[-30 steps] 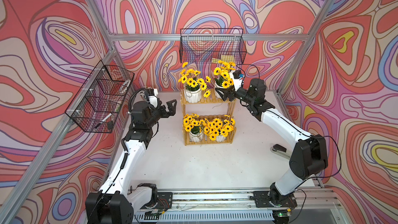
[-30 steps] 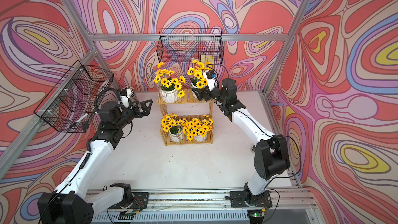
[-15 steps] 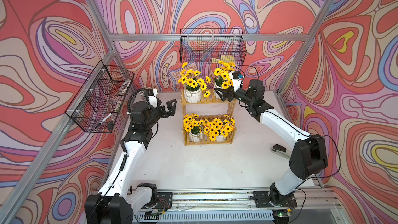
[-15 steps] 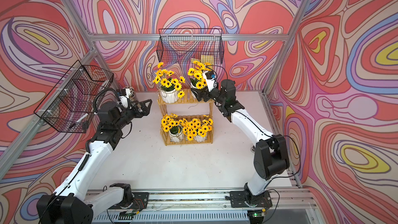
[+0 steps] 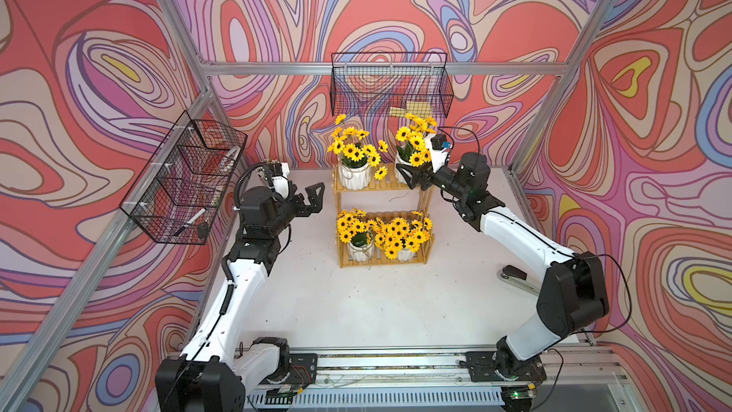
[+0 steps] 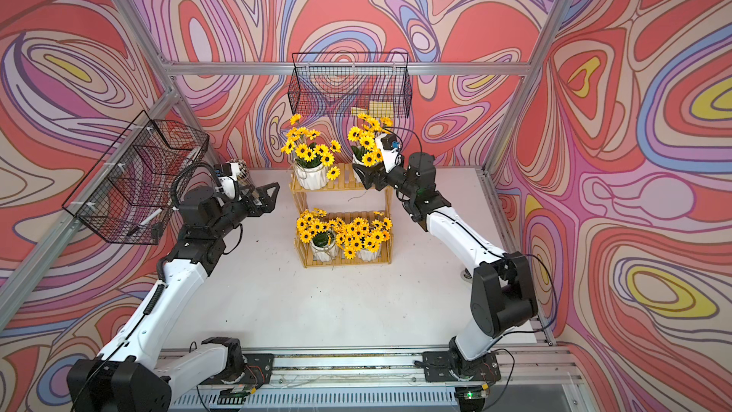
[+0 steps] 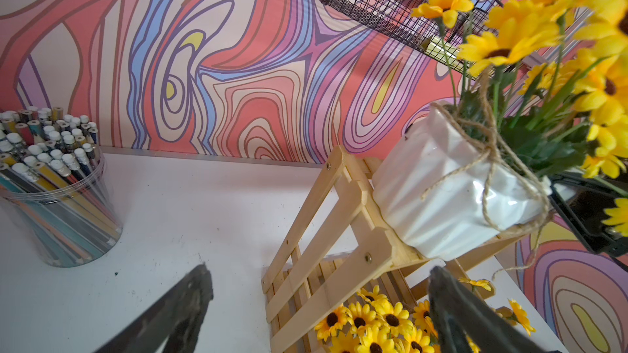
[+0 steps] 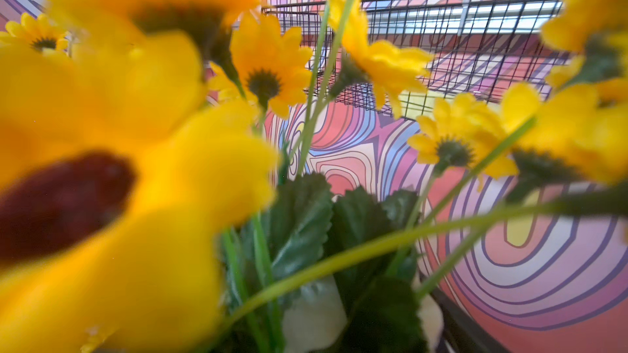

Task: Take the sunflower pots off the shelves
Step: Pick up the sunflower pot from the shelf.

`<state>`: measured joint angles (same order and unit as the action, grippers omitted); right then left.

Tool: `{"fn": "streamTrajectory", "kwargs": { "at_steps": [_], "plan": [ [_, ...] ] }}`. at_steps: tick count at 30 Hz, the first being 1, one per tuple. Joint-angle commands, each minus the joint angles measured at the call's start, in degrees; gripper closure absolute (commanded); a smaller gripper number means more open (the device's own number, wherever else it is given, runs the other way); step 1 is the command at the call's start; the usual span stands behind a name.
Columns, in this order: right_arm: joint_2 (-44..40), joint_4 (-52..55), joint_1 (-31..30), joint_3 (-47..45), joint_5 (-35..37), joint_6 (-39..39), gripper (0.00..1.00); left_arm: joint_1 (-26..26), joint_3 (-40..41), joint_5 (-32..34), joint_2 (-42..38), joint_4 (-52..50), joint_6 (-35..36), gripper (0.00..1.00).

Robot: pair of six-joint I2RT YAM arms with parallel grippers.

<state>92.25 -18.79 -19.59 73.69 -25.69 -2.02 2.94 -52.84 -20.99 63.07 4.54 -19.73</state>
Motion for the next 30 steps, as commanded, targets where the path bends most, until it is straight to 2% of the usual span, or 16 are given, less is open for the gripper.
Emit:
{"fn": "streamTrajectory", "kwargs": {
  "at_steps": [1, 12, 22, 30],
  "plan": [
    [-3.9, -2.1, -0.4, -0.5, -0.9, 0.1, 1.0, -0.5, -1.4, -0.4, -0.8, 0.9, 0.5, 0.0],
    [-11.4, 1.5, -2.3, -4.6, 0.0, -0.7, 1.0, -0.5, -2.0, -0.7, -0.2, 1.2, 0.7, 0.0],
    [-17.7, 6.2, -7.8, -9.2, 2.6, -2.6, 1.0, -0.5, -2.8, -0.9, -0.3, 0.9, 1.2, 0.0],
    [-22.7, 7.3, -12.8, -14.8, 2.6, -0.9, 1.0, -0.5, -3.9, -0.5, -1.2, 0.0, 2.7, 0.0]
  ]
}}
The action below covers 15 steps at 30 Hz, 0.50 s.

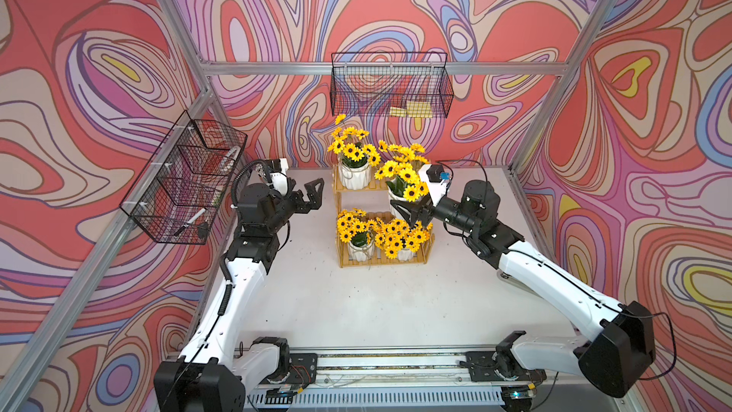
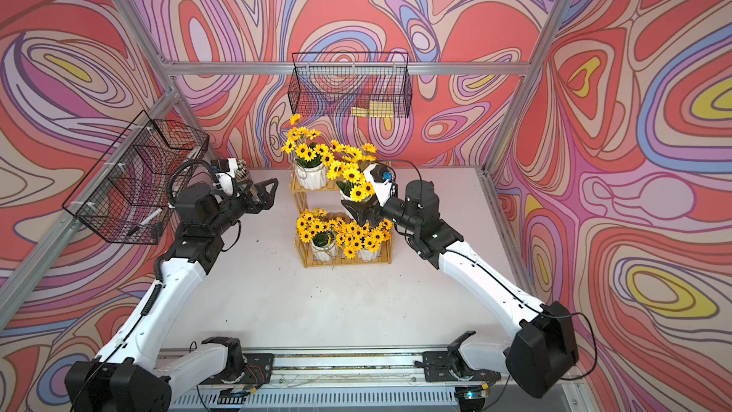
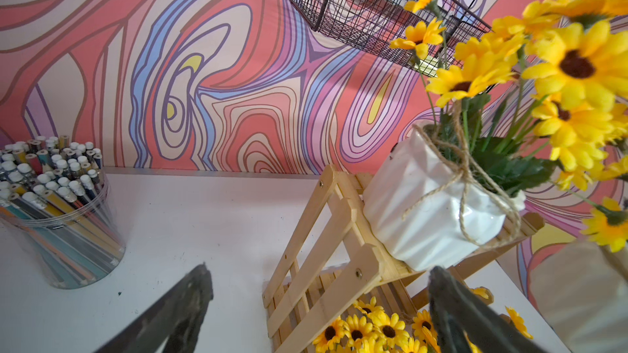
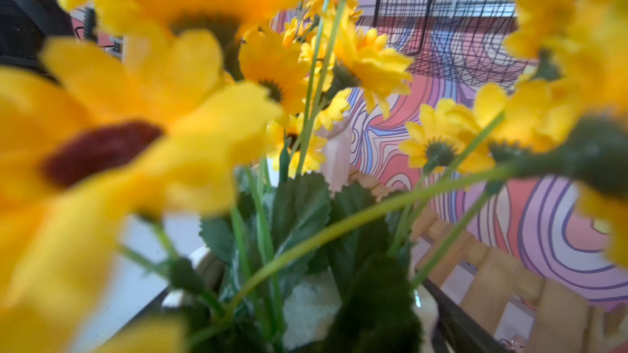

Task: Take the sunflower pots off the shelves
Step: Pick up the sunflower pot from the shelf.

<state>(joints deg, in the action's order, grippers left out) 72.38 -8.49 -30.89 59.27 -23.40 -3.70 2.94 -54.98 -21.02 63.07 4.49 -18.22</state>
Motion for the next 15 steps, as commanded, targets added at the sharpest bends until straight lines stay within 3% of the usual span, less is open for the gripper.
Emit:
{"fn": "streamTrajectory", "kwargs": {
  "at_steps": [1, 7, 15],
  "plan": [
    [-3.4, -3.0, -2.3, -1.0, 0.1, 1.1, 1.0, -0.5, -1.9, -0.9, -1.4, 0.2, 1.1, 0.0],
    [-4.6, -4.7, -6.2, -4.0, -1.6, 3.6, 1.0, -0.5, -1.7, -1.5, -2.7, 0.5, 0.5, 0.0],
    [-2.9, -15.0, -10.2, -10.7, -4.0, 8.2, 1.0, -0.5, -2.3, -2.8, -4.1, -0.2, -0.4, 0.01]
  ]
}}
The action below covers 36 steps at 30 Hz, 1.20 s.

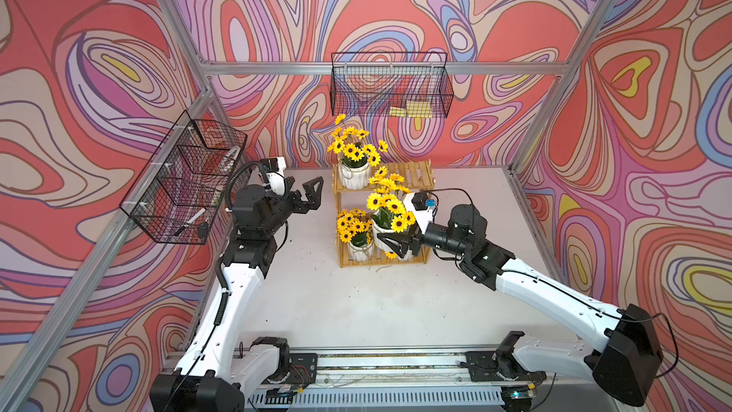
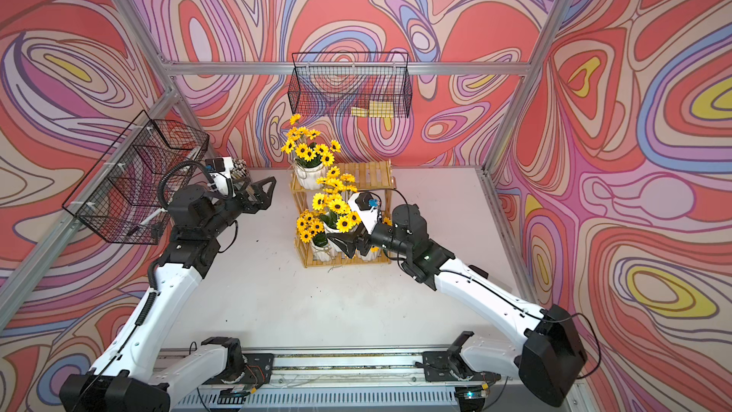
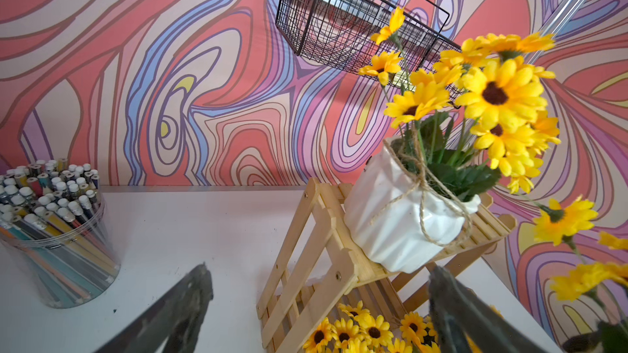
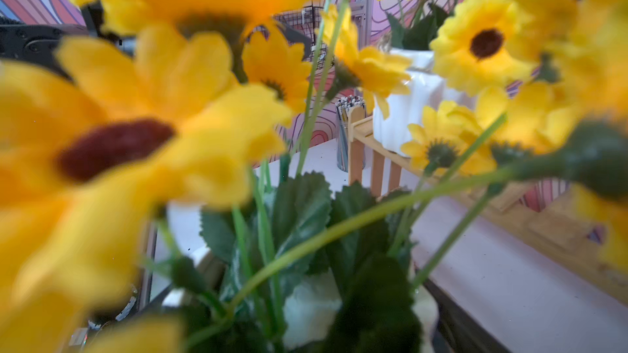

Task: Take the sunflower pots off the shelves
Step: Pick up the sunflower pot from the shelf, then place the sunflower pot at the center of the board.

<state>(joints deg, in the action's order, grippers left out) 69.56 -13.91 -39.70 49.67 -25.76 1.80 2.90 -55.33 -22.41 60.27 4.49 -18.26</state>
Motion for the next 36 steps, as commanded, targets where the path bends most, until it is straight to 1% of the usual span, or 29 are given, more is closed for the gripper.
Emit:
{"fn": "streamTrajectory", "kwargs": {
  "at_steps": [1, 7, 12, 17, 21, 25, 30, 36],
  "plan": [
    [0.4, -10.9, -1.8, -1.7, -1.6, 3.0, 1.0, -0.4, -2.1, -1.4, -1.5, -0.5, -0.4, 0.0],
    [5.0, -19.9, -6.0, -6.5, -1.6, 3.7, 1.0, -0.4, -3.0, -2.4, -2.8, -1.4, -1.1, 0.0],
    [11.0, -27.5, -8.4, -8.6, -1.9, 3.6, 1.0, -0.4, -3.8, -3.1, -3.9, -2.7, -1.3, 0.0],
    [18.0, -33.0, -10.4, -8.0, -3.0, 3.2, 1.0, -0.5, -3.4, -3.0, -5.8, -3.6, -1.5, 0.0],
    [24.3, -39.5, -12.8, -7.2, -3.1, 3.3, 1.0, -0.5, -3.1, -3.1, -7.3, -4.2, -1.5, 0.0],
    [30.3, -46.7, -15.7, -7.0, -1.7, 1.5, 1.0, -0.4, -3.2, -3.2, -8.2, -5.0, -1.3, 0.0],
    [37.9, -49.7, -16.9, -3.8, -2.3, 1.4, 1.0, -0.5, -3.1, -3.3, -9.3, -5.9, -1.0, 0.0],
    [42.5, -49.7, -17.0, -0.5, -3.1, -0.9, 1.0, -0.4, -2.6, -3.1, -10.2, -6.1, -0.9, 0.0]
  ]
}}
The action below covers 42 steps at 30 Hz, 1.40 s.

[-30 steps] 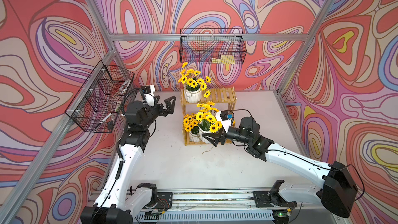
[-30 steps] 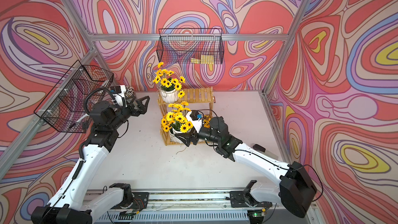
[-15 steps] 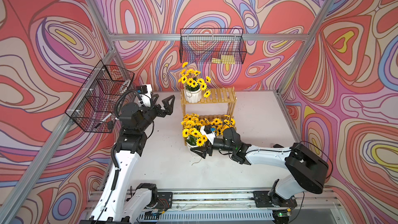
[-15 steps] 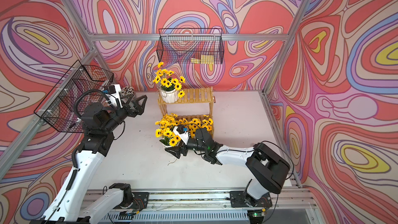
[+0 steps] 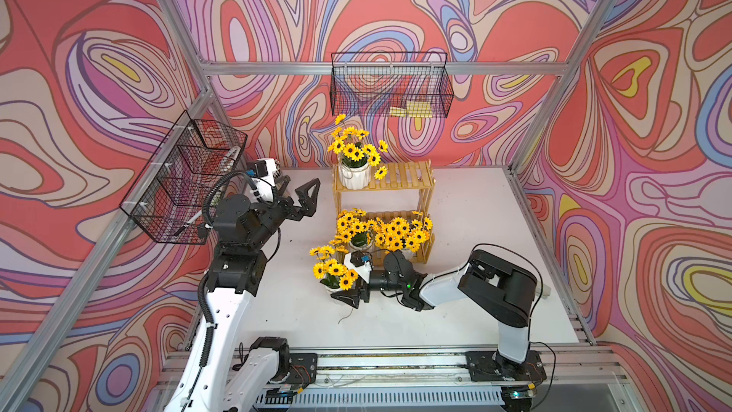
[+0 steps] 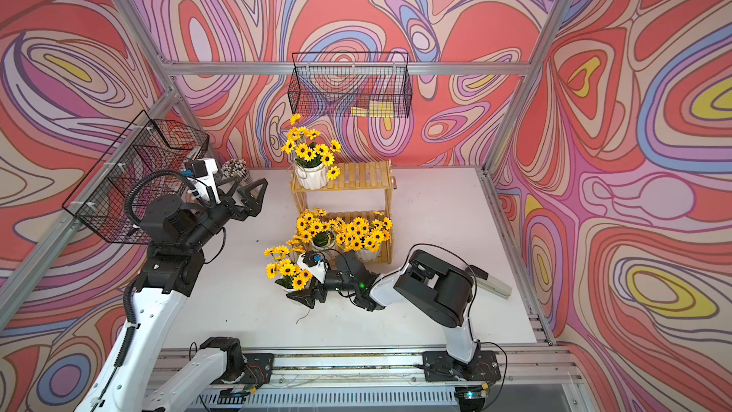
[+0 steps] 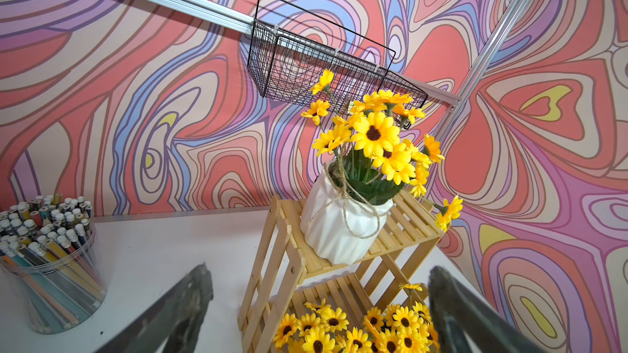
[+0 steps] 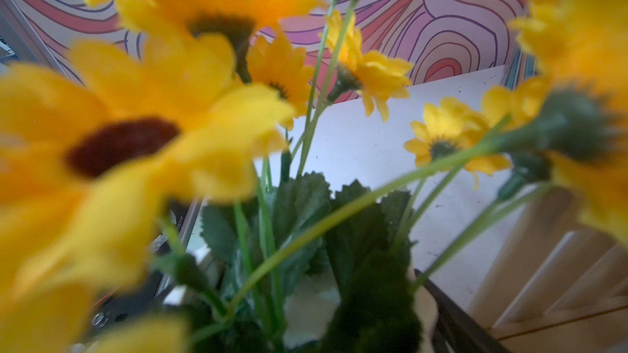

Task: Take the sunflower pots off the shelves
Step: Place the sunflower pot at the center of the board.

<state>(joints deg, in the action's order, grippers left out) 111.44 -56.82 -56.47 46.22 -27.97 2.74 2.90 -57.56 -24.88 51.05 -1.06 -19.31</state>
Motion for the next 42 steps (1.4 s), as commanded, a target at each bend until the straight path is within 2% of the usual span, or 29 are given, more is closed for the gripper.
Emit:
{"fn": "streamTrajectory", "kwargs": {
  "at_steps": [1, 23, 42],
  "plan": [
    [1.2, -6.9, -0.3, 3.3, -0.9, -2.1, 1.0, -0.4, -0.4, -0.7, -1.0, -0.6, 0.2, 0.0],
    [12.7, -9.9, -0.7, 9.8, -5.1, -3.5, 1.0, -0.5, 0.1, -0.7, -3.3, -1.9, 0.0, 0.0],
    [15.8, -8.8, -0.6, 10.8, -4.9, -3.8, 0.98, -0.5, 0.4, 0.0, -4.1, -2.8, 0.9, 0.0]
  ]
}}
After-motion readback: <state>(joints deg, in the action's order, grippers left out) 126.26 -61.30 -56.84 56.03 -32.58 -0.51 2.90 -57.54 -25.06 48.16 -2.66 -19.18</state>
